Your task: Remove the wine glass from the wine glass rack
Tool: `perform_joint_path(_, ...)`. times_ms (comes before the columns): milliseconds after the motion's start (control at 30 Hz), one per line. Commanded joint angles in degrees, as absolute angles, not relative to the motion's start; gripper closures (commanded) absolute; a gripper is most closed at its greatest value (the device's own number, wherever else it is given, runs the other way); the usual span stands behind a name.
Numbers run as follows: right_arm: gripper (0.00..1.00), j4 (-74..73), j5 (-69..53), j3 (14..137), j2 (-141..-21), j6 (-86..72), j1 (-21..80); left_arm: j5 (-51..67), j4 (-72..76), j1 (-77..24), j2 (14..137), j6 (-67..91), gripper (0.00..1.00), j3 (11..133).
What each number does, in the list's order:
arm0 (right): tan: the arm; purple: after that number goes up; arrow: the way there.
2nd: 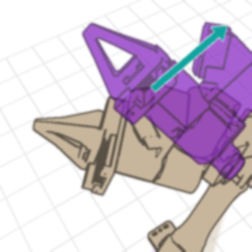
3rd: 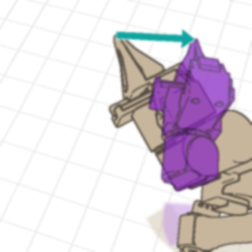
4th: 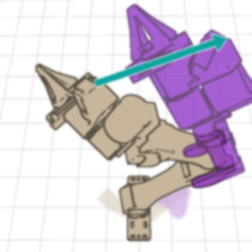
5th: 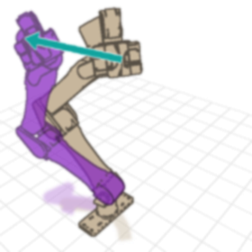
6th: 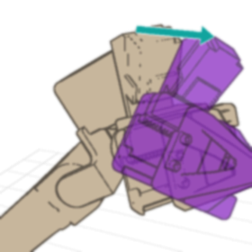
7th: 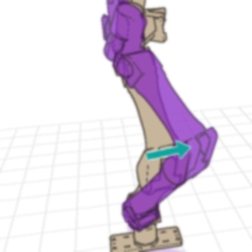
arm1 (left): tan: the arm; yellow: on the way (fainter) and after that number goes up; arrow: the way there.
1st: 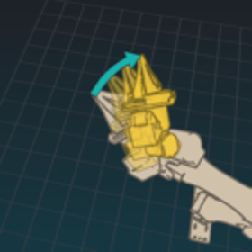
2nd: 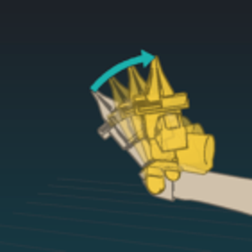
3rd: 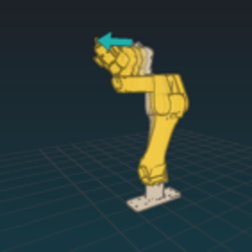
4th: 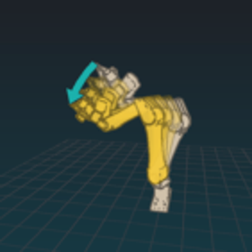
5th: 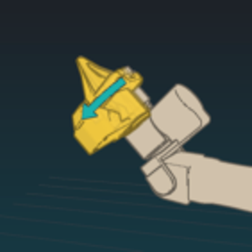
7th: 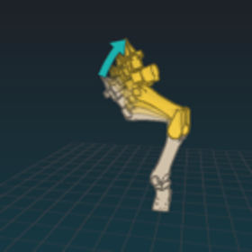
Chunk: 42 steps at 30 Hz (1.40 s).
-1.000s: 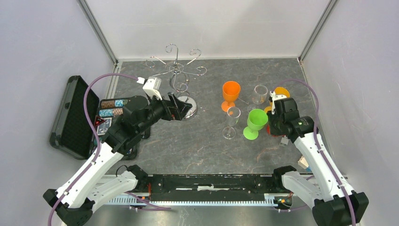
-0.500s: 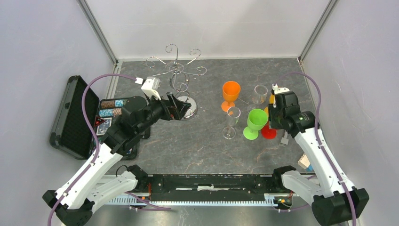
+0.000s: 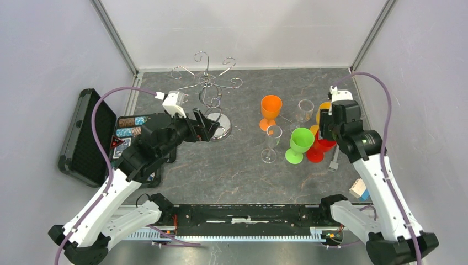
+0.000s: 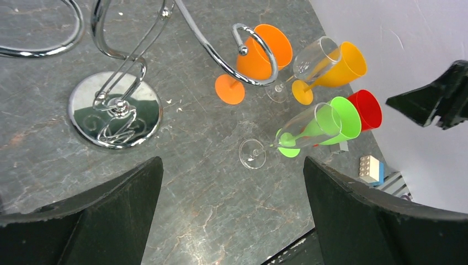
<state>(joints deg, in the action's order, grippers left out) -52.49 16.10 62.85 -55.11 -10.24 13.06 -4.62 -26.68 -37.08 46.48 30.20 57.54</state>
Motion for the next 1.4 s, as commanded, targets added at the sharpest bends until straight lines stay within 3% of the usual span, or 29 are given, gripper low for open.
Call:
perform_joint_path(0, 0.43, -47.92, 18.66, 66.22, -48.43, -8.15, 12.92, -5.86, -30.82, -36.98, 43.9, 24.73, 0.0, 63.08)
perform_joint_path(267, 0.17, -38.58, 24.94, 61.28, -31.43, -3.03, 12.92, -14.31, -40.81, -36.97, 38.89, 20.55, 0.0, 66.96)
perform_joint_path(500, 0.07, -35.91, 31.01, 62.37, -19.96, 0.24, 12.91, -21.63, -51.83, -36.93, 36.18, 21.9, 0.0, 71.92)
perform_joint_path(833, 0.02, -32.58, 46.45, 60.34, -7.46, 4.34, 12.92, -34.46, -64.19, -37.0, 33.81, 21.63, 0.0, 82.69)
perform_joint_path(1367, 0.02, -33.67, 47.62, 59.1, -6.09, 2.74, 12.92, -35.01, -65.68, -36.99, 31.48, 23.07, 0.0, 83.94)
